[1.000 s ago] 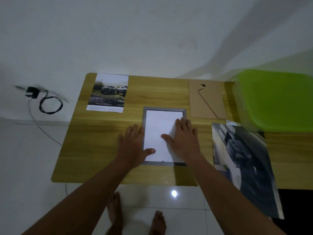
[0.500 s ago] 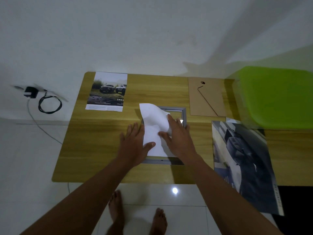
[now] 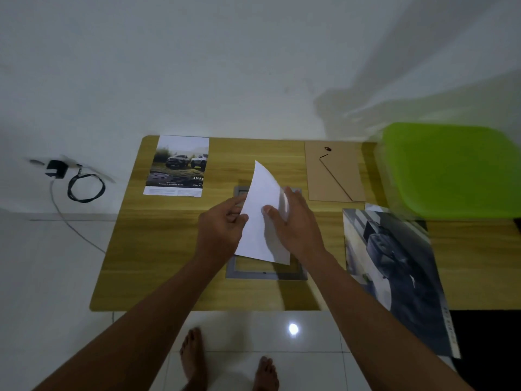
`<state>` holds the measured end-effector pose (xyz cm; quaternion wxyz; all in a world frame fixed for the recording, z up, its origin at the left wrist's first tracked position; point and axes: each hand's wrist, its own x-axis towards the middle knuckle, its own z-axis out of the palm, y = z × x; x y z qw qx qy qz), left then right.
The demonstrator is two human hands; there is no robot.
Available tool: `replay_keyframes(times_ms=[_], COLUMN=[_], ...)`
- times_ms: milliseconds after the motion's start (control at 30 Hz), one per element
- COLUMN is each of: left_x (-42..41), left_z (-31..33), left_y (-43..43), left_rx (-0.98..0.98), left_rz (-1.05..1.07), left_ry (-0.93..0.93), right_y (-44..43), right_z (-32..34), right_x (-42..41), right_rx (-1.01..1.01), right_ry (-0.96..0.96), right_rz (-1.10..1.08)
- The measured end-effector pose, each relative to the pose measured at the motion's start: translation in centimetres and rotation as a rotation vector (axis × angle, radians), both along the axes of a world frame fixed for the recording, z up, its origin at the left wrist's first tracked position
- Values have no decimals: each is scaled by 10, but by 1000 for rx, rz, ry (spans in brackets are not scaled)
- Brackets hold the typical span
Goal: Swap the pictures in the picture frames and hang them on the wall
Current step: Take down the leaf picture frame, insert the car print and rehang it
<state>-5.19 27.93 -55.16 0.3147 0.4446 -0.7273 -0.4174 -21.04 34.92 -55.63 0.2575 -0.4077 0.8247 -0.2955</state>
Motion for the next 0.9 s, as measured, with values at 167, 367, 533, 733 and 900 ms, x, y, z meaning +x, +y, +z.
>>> replay_keyframes(times_ms=[167, 367, 533, 733, 900], left_x=[-8, -23, -30, -25, -38], left_z=[19, 38, 47, 48, 51], left_y=[11, 30, 47, 34, 37], left_rx=[-31, 11, 120, 283, 591], left_rz=[-107, -193, -156, 30, -56], left_ry=[-17, -66, -45, -144, 53], right_y=[-13, -3, 8, 35, 71], right_z=[38, 63, 70, 81, 73], right_x=[3, -10, -22, -42, -60], right_rx=[-85, -110, -177, -328, -429], right_ry=[-288, -587, -266, -290, -320], right_rz=[-101, -237, -309, -345, -378])
